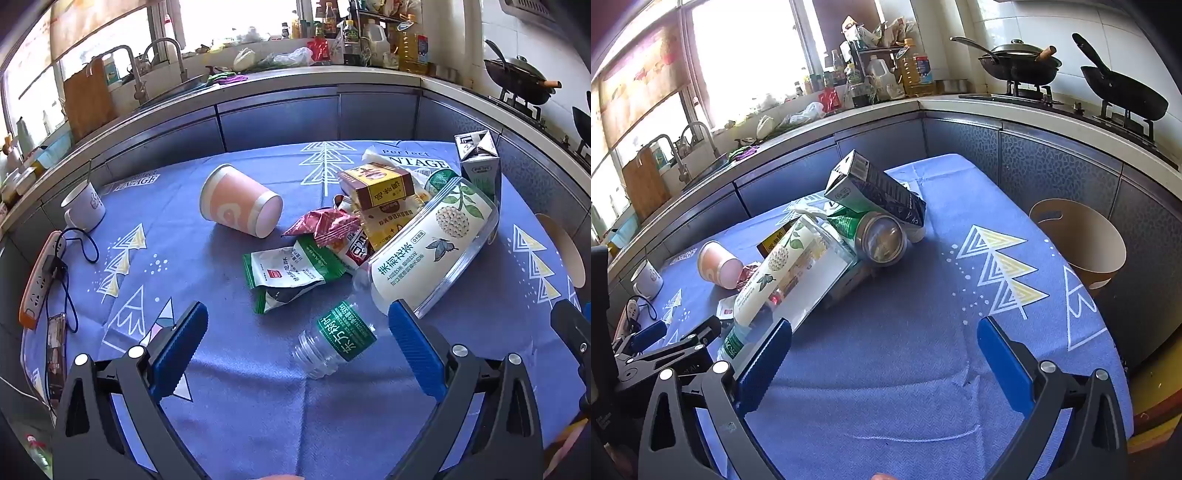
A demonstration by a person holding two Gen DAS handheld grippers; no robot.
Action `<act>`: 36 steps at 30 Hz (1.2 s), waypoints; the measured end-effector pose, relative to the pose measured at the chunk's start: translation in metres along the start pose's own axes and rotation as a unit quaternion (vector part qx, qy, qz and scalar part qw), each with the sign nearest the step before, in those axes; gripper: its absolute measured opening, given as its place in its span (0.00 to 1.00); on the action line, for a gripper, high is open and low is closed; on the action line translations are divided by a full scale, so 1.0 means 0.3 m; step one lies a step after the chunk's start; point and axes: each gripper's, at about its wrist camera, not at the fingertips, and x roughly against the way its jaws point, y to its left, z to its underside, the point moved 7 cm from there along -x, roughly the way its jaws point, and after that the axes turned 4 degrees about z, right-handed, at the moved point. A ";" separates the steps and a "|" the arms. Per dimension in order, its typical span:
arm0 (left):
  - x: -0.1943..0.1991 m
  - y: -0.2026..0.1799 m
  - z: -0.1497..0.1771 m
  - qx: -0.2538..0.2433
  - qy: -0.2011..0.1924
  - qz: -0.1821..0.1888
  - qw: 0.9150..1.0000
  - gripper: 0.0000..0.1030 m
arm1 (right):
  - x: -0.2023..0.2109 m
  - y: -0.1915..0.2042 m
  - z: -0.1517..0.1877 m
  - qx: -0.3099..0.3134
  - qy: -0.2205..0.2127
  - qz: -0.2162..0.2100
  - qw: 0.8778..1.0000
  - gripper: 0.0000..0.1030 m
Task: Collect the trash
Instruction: 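Move both tools toward the pile of trash on the table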
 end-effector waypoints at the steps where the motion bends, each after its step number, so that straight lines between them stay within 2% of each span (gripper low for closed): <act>1: 0.001 -0.001 0.000 -0.001 -0.001 0.000 1.000 0.94 | 0.000 0.000 0.000 0.000 0.000 0.000 1.000 0.97; 13: -0.003 -0.004 0.016 0.003 0.011 0.012 1.000 0.94 | -0.010 -0.002 0.009 0.000 0.007 0.002 1.000 0.97; 22: -0.038 -0.027 0.095 0.003 0.041 0.029 0.999 0.94 | -0.059 -0.032 0.067 -0.005 0.039 0.008 0.999 0.97; 28: -0.055 -0.043 0.173 -0.002 0.077 0.045 0.996 0.94 | -0.095 -0.058 0.115 -0.015 0.070 0.010 0.997 0.97; 36: -0.031 -0.048 0.224 -0.012 0.101 0.048 0.994 0.94 | -0.095 -0.039 0.136 -0.003 0.077 0.005 0.997 0.97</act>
